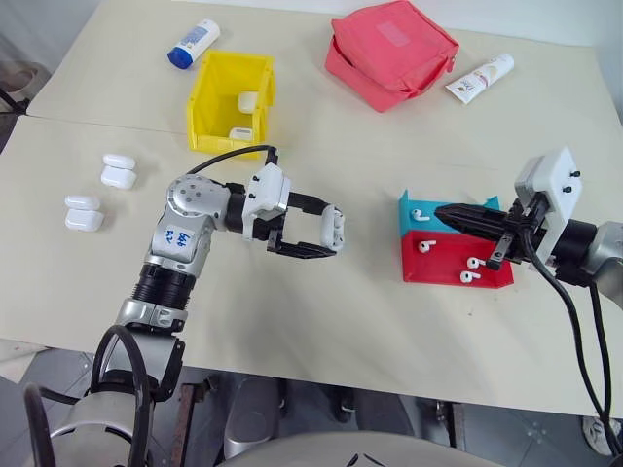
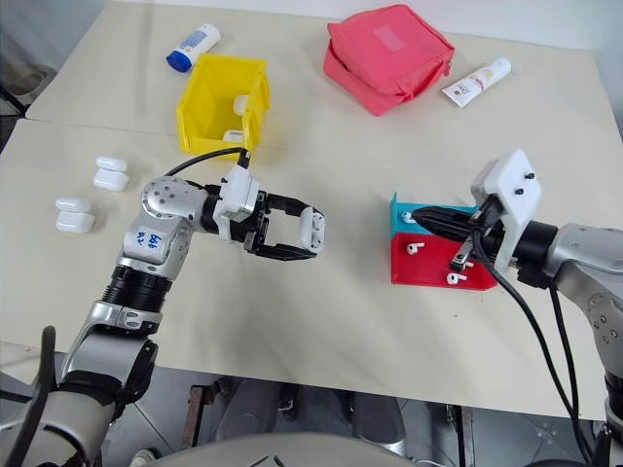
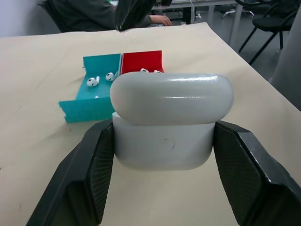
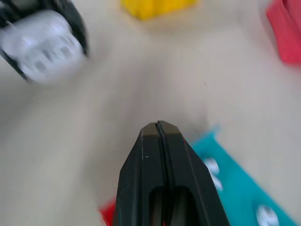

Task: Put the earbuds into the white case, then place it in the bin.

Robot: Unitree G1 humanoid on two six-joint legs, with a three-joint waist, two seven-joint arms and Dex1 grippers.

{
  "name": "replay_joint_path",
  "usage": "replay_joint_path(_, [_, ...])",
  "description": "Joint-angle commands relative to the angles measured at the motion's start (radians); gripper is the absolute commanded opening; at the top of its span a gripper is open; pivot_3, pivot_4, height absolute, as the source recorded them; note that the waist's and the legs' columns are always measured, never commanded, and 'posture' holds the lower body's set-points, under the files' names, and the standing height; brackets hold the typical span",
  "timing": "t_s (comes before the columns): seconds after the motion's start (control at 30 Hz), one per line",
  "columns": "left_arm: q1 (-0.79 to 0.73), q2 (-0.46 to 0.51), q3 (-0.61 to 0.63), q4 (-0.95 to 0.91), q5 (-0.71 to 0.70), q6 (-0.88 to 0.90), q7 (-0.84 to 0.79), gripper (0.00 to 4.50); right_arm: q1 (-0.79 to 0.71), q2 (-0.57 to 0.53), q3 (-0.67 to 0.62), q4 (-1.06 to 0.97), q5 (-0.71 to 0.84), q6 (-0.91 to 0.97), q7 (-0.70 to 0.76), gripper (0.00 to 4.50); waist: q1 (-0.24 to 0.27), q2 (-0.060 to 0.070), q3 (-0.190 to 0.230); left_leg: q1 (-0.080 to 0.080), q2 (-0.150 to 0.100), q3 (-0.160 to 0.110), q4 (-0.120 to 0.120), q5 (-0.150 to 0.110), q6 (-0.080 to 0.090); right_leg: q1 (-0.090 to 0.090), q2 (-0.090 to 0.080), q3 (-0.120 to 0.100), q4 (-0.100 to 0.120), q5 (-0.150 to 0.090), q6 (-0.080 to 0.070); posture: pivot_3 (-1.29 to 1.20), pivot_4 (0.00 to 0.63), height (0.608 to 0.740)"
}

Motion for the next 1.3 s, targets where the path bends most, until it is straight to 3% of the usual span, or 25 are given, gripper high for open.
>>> replay_joint_path(0.03, [-0.018, 0.005, -0.011, -0.031, 0.011, 0.001, 0.007, 2.81, -0.14, 0.03, 0.108, -0.095, 0.062, 0.098, -0.078, 0.01, -0.007, 0.0, 0.0, 0.0, 0.0, 0.0, 0.0, 0.0, 0.0, 0.0, 0.0, 0.0, 0.0, 0.0, 0.0, 0.0, 0.15, 0.74])
replay_joint_path(0.13, [-0.024, 0.003, -0.019, -0.037, 0.018, 0.007, 0.016, 2.81, -0.343, 0.055, 0.29, -0.099, 0.04, 0.203, -0.088, 0.01, -0.011, 0.0, 0.0, 0.0, 0.0, -0.001, 0.0, 0.0, -0.001, 0.0, 0.0, 0.0, 0.0, 0.0, 0.0, 0.0, 0.15, 0.74])
replay_joint_path(0.3, [-0.027, -0.001, -0.021, -0.029, 0.025, 0.0, 0.028, 2.81, -0.498, 0.109, 0.376, -0.079, 0.003, 0.188, -0.064, 0.01, -0.008, 0.0, 0.0, -0.002, 0.0, -0.002, 0.0, 0.0, 0.0, -0.002, -0.001, 0.0, 0.001, 0.0, 0.0, 0.0, 0.15, 0.74])
replay_joint_path(0.73, [-0.016, -0.014, -0.019, -0.004, 0.033, -0.036, 0.054, 2.81, -0.666, 0.15, 0.632, 0.034, -0.23, 0.119, 0.07, 0.01, -0.013, 0.0, 0.0, -0.003, -0.004, -0.001, 0.0, 0.001, 0.001, -0.005, -0.004, 0.0, 0.005, 0.0, 0.0, 0.0, 0.15, 0.74])
replay_joint_path(0.9, [0.004, -0.003, -0.003, -0.032, 0.02, -0.026, 0.07, 2.81, -0.65, 0.098, 0.624, 0.068, -0.3, 0.119, 0.108, 0.01, -0.012, 0.0, 0.0, -0.003, -0.004, -0.001, 0.0, 0.001, 0.001, -0.005, -0.005, 0.0, 0.005, 0.0, 0.0, 0.0, 0.15, 0.74])
replay_joint_path(1.13, [0.054, 0.011, 0.042, -0.104, -0.01, 0.017, 0.134, 2.81, -0.504, -0.089, 0.459, 0.066, -0.292, 0.12, 0.176, 0.01, -0.01, 0.0, 0.0, -0.003, -0.006, -0.002, 0.0, 0.001, 0.002, -0.005, -0.008, -0.001, 0.005, 0.0, 0.0, 0.0, 0.15, 0.74])
replay_joint_path(1.23, [0.067, 0.013, 0.052, -0.124, -0.014, 0.027, 0.152, 2.81, -0.454, -0.098, 0.414, 0.073, -0.292, 0.109, 0.182, 0.01, -0.014, 0.0, 0.0, -0.003, -0.006, -0.002, 0.0, 0.001, 0.002, -0.005, -0.008, -0.001, 0.005, 0.0, 0.0, 0.0, 0.15, 0.74])
replay_joint_path(1.3, [0.073, 0.005, 0.063, -0.13, -0.016, 0.022, 0.175, 2.81, -0.417, -0.042, 0.339, 0.093, -0.254, 0.095, 0.158, 0.01, -0.014, 0.0, 0.0, -0.003, -0.006, -0.001, 0.0, 0.001, 0.002, -0.005, -0.008, -0.001, 0.005, 0.0, 0.0, 0.0, 0.15, 0.74])
